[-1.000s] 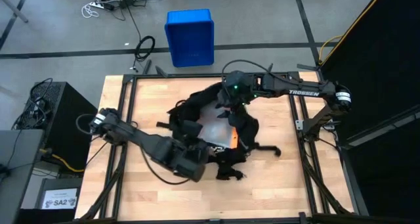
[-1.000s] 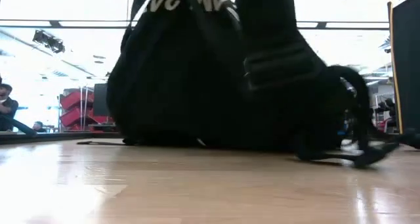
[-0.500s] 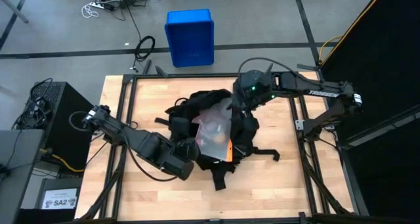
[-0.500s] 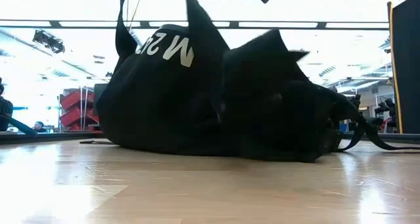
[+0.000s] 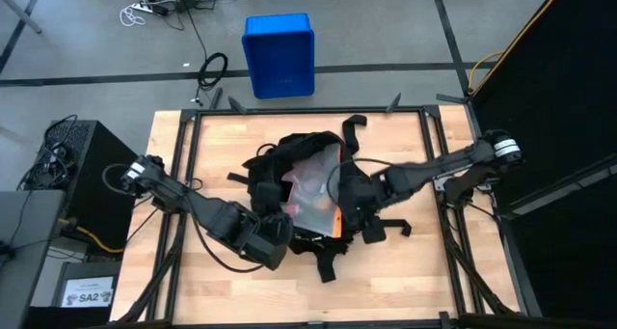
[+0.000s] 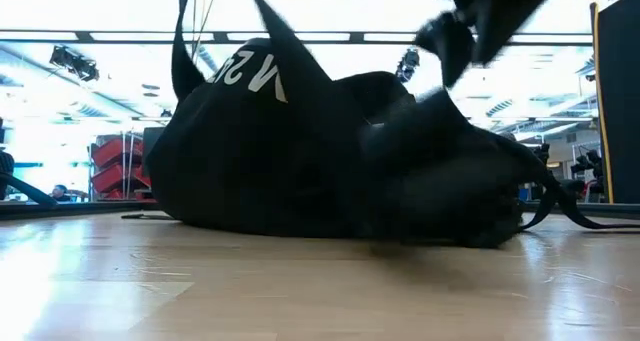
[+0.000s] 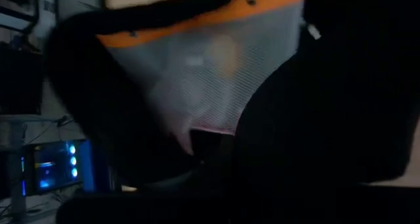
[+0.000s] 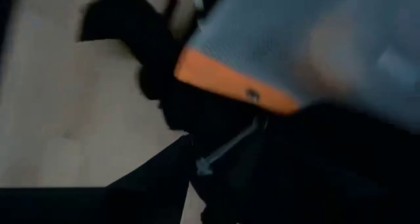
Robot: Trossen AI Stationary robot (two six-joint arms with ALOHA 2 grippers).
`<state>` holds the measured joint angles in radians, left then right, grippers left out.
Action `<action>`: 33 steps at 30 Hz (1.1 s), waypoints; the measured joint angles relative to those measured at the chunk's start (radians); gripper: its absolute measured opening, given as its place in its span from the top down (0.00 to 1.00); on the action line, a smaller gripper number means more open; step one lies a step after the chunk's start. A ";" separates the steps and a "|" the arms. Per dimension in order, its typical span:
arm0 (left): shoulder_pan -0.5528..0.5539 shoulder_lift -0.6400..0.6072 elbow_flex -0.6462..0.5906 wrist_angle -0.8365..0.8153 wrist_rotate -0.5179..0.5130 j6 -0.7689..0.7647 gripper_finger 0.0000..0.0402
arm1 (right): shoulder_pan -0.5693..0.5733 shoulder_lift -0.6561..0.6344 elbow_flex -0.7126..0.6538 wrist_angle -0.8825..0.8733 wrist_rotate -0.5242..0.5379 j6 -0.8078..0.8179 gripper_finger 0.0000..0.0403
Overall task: Unpack backpack
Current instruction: Close the backpack
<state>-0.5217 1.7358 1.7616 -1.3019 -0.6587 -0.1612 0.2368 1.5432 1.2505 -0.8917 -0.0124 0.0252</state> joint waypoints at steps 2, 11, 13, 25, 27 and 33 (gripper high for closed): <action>-0.003 0.002 -0.021 -0.003 0.001 -0.007 1.00 | 0.012 -0.026 -0.085 0.088 0.007 0.059 0.57; -0.016 -0.003 -0.032 0.002 0.003 -0.034 1.00 | 0.070 -0.059 -0.283 0.260 0.187 0.262 0.56; -0.017 -0.003 -0.032 0.001 0.004 -0.030 1.00 | 0.091 -0.058 -0.289 0.264 0.208 0.278 0.56; -0.024 -0.135 -0.133 0.094 -0.027 0.030 1.00 | 0.145 -0.059 -0.290 0.362 0.388 0.267 0.56; -0.024 -0.209 -0.260 0.202 -0.015 0.031 1.00 | 0.141 -0.058 -0.290 0.391 0.415 0.247 0.56; -0.024 -0.436 -0.610 0.553 0.044 0.029 1.00 | 0.107 -0.058 -0.290 0.484 0.432 0.164 0.56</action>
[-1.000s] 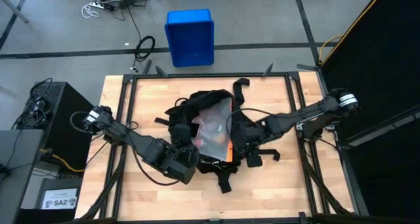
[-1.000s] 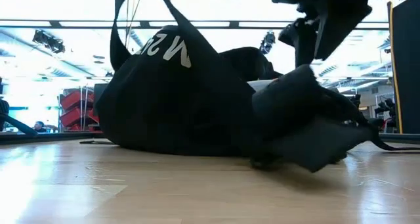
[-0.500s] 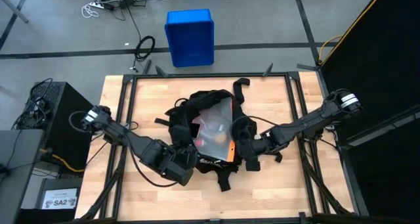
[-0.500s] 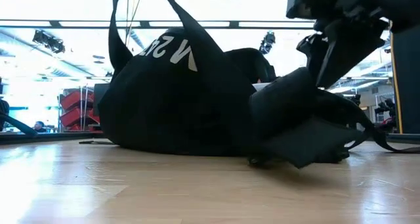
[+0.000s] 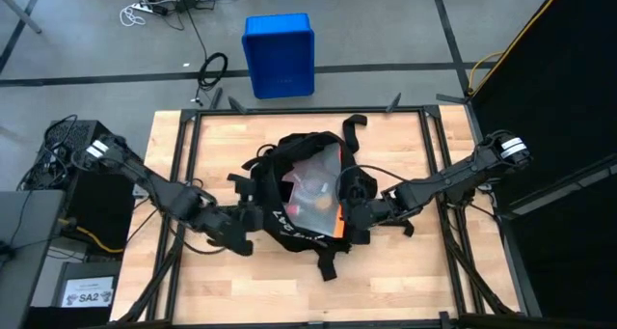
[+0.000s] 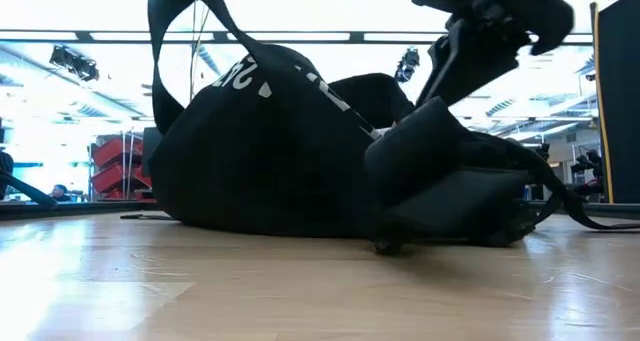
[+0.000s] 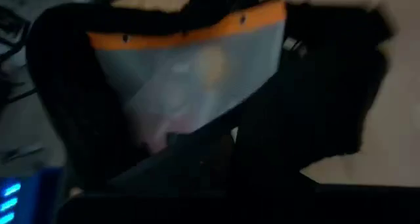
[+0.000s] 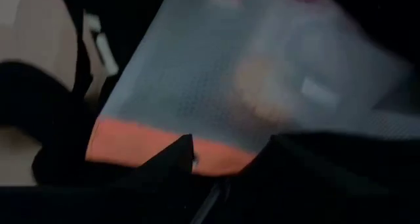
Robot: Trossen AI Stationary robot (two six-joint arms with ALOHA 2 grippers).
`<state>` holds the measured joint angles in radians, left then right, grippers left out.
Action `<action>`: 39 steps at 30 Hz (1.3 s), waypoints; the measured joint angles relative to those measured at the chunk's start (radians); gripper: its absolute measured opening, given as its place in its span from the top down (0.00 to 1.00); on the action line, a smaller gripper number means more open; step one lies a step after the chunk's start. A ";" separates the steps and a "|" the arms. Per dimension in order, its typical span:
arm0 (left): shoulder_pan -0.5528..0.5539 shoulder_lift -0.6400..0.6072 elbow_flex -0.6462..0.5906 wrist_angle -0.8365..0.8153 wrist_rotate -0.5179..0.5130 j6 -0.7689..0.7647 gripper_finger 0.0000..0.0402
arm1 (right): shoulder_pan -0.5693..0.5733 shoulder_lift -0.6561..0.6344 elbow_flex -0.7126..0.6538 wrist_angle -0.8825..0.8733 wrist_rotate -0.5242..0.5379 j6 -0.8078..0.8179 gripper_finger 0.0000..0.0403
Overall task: Unpack backpack
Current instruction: Close the backpack
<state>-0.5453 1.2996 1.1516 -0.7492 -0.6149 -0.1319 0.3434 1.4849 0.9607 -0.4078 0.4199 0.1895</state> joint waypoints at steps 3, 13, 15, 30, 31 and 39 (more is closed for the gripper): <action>0.001 -0.043 -0.060 0.090 0.036 0.031 1.00 | -0.025 0.000 0.000 0.026 0.000 -0.054 0.56; 0.020 -0.051 -0.062 0.102 0.147 0.066 0.81 | -0.138 0.000 0.002 0.078 -0.009 -0.229 0.56; 0.023 -0.053 -0.057 0.093 0.148 0.022 0.74 | -0.163 0.000 0.020 0.069 -0.045 -0.245 0.56; -0.005 -0.053 0.395 -0.047 0.113 -0.198 0.53 | -0.208 0.000 0.411 -0.256 -0.304 0.018 0.56; -0.004 -0.049 0.410 -0.013 0.110 -0.174 0.53 | -0.208 0.000 0.452 -0.285 -0.319 0.025 0.56; 0.093 0.132 0.432 0.021 0.306 -0.185 0.54 | -0.201 -0.057 0.680 -0.479 -0.381 0.031 0.57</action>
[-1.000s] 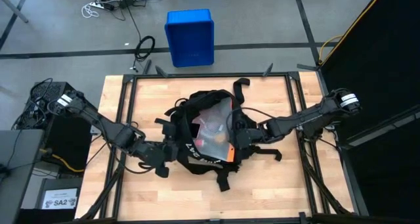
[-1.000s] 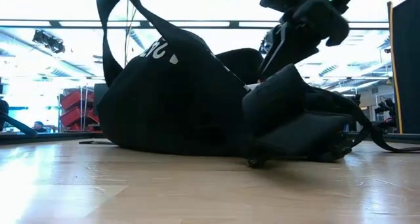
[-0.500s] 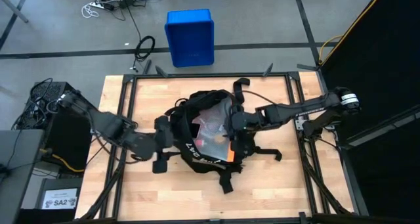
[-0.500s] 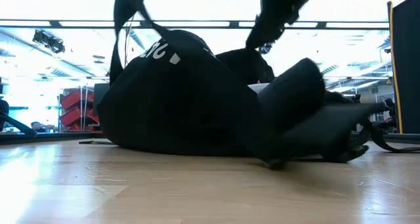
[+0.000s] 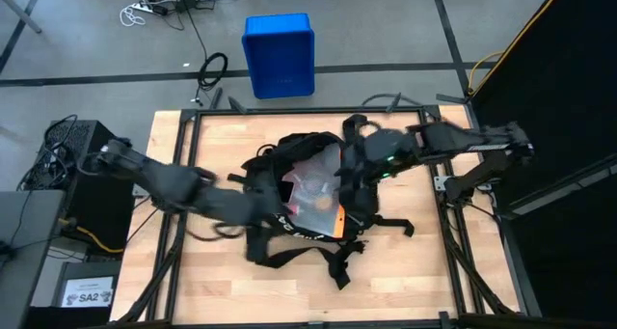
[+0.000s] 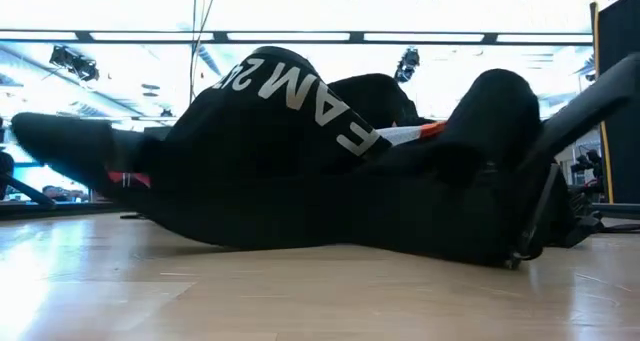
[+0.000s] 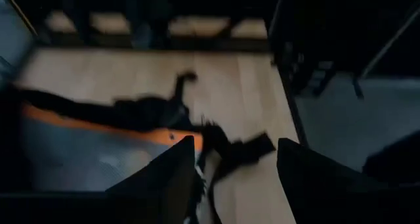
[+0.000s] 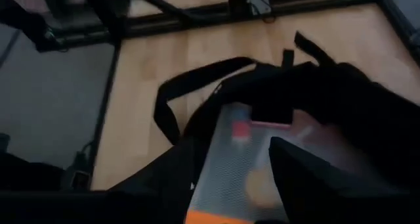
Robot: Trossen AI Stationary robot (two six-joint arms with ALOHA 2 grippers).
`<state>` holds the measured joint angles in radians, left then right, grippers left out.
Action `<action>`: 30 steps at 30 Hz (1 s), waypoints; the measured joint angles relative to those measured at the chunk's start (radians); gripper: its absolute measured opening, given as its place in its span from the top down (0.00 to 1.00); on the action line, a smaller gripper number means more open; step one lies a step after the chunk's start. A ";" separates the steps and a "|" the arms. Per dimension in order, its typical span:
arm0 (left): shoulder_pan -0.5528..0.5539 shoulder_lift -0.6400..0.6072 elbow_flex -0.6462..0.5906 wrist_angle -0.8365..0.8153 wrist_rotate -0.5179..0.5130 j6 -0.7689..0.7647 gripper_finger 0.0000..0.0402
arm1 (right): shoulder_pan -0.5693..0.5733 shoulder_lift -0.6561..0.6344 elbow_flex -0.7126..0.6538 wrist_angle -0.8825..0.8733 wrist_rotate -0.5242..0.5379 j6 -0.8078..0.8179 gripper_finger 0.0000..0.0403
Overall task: Unpack backpack
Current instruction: Close the backpack
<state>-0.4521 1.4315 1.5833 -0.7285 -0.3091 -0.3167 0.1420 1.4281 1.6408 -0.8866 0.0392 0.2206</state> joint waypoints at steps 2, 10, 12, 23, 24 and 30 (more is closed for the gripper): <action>0.028 0.067 0.000 0.005 0.077 -0.003 0.54 | 0.001 -0.040 -0.012 -0.018 0.001 0.016 0.57; 0.090 0.288 -0.002 0.036 0.192 0.002 0.54 | 0.064 -0.190 -0.149 -0.032 0.001 0.117 0.58; 0.099 0.330 -0.001 0.054 0.191 0.014 0.54 | 0.088 -0.205 -0.192 -0.034 0.002 0.133 0.58; 0.129 0.490 -0.001 -0.112 0.132 -0.055 0.54 | 0.160 -0.221 -0.392 0.001 0.002 0.217 0.58; 0.131 0.490 -0.001 -0.133 0.114 -0.059 0.54 | 0.160 -0.221 -0.401 0.003 0.002 0.226 0.58; 0.147 0.490 -0.001 -0.190 0.067 -0.027 0.55 | 0.142 -0.220 -0.438 0.123 0.024 0.275 0.59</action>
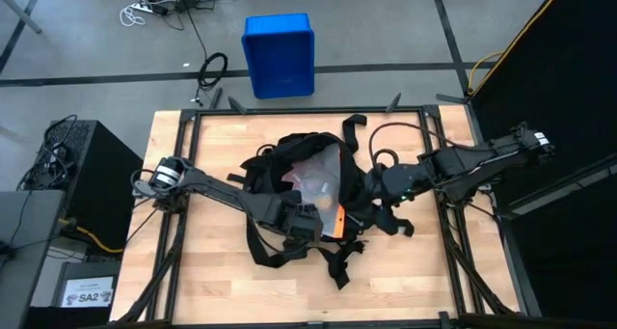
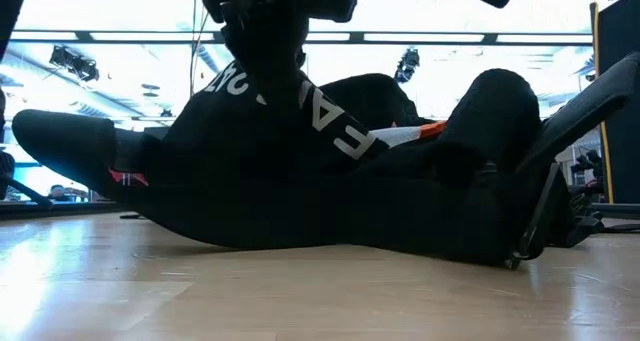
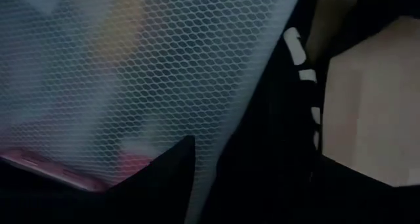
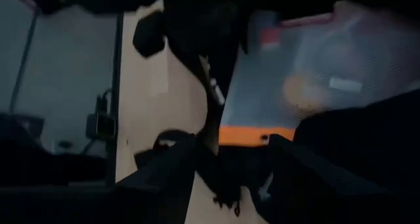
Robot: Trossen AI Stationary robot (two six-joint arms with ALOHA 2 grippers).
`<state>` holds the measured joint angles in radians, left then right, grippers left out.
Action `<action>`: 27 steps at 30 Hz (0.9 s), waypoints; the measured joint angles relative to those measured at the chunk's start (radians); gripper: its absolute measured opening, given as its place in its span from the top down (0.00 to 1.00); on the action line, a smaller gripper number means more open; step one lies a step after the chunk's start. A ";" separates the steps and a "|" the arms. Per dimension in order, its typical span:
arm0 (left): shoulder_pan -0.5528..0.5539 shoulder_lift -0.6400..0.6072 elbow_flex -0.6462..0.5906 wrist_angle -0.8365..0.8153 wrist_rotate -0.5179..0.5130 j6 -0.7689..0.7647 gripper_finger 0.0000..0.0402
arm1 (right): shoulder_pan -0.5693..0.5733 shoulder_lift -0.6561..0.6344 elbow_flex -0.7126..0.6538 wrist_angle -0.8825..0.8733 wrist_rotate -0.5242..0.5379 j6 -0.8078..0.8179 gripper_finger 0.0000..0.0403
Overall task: Unpack backpack
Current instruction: Close the backpack
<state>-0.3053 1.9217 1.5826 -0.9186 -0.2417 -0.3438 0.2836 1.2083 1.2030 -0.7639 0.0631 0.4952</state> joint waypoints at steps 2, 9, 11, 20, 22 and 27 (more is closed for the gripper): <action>0.006 0.000 0.000 0.002 0.010 0.015 0.59 | -0.010 0.000 0.000 0.020 0.024 0.001 0.59; 0.014 -0.002 0.002 0.018 0.064 0.074 0.97 | -0.046 0.001 0.000 -0.083 0.065 0.008 0.60; 0.015 -0.002 0.029 0.010 0.080 0.092 0.99 | -0.042 0.001 0.000 -0.152 0.055 0.009 0.60; 0.032 -0.021 0.418 -0.181 0.036 0.208 1.00 | -0.034 -0.001 -0.018 -0.264 0.074 0.034 0.59; 0.044 -0.021 0.508 -0.247 0.015 0.222 1.00 | -0.033 -0.001 -0.054 -0.268 0.073 0.045 0.58; 0.059 -0.021 0.665 -0.374 -0.022 0.231 1.00 | -0.013 -0.012 -0.206 -0.209 0.067 0.096 0.54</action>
<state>-0.2468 1.9003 2.2479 -1.2926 -0.2635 -0.1130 0.2705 1.1966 0.9969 -0.9730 0.1305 0.5908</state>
